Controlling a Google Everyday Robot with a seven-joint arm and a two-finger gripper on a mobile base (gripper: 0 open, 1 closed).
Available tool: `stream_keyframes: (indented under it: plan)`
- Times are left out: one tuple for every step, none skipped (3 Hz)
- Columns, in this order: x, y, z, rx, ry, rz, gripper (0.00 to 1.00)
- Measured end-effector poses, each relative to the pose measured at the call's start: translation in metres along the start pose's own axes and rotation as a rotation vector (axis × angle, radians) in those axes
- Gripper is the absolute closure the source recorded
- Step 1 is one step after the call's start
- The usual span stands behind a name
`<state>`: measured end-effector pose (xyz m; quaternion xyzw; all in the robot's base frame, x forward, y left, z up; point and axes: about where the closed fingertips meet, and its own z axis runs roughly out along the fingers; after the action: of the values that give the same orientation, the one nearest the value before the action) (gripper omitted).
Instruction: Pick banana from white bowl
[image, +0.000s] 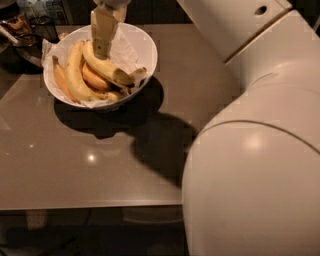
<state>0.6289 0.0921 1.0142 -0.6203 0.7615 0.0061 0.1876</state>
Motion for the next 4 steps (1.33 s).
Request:
stream_keyframes:
  plan:
    - [-0.009,-0.003,0.013,-0.024,-0.002,0.011,0.25]
    - [-0.009,0.007,0.023,-0.065,0.005,0.024,0.29]
    - [-0.001,0.019,0.031,-0.116,0.014,0.054,0.28]
    - [0.004,0.023,0.035,-0.146,0.013,0.073,0.28]
